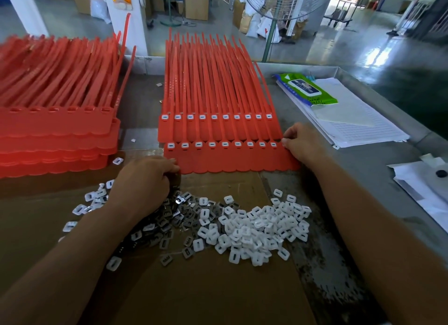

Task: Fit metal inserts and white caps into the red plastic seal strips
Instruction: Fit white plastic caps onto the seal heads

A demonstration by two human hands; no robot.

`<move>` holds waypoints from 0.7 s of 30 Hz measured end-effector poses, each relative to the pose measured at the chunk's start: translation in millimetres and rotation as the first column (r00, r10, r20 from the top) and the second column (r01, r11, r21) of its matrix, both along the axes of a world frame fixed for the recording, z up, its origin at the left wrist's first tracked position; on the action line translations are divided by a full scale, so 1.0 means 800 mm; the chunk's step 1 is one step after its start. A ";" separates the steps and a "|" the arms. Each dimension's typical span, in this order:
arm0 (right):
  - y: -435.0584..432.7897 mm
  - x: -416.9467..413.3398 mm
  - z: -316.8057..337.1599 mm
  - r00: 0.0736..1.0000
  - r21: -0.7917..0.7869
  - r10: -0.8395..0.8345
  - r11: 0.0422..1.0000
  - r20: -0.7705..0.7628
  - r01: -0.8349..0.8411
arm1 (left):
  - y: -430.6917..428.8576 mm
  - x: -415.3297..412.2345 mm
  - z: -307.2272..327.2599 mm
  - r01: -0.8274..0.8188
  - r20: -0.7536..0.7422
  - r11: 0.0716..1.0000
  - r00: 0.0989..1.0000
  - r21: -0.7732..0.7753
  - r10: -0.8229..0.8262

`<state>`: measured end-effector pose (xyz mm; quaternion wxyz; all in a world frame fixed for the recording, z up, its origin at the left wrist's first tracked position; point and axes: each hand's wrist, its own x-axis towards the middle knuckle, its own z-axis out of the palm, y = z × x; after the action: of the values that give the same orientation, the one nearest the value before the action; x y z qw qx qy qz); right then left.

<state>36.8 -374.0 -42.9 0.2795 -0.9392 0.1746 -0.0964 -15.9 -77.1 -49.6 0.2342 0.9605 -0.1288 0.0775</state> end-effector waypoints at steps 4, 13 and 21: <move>-0.001 -0.010 -0.006 0.998 -0.016 0.002 1.000 0.060 -0.001 | 0.000 0.000 0.001 0.006 -0.008 1.000 1.000 0.010 -0.006; -0.008 -0.040 0.021 1.000 0.063 0.025 0.998 -0.012 -0.024 | 0.000 0.002 0.001 0.013 -0.016 1.000 1.000 0.019 -0.012; -0.008 -0.046 0.028 0.997 0.490 0.038 0.872 -0.063 -0.002 | 0.001 0.002 -0.001 0.010 -0.004 1.000 1.000 0.011 -0.010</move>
<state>0.1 -380.5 -20.6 0.5027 -0.8425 0.1932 -0.0132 -14.7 -76.4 -50.1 0.2295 0.9612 -0.1337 0.0739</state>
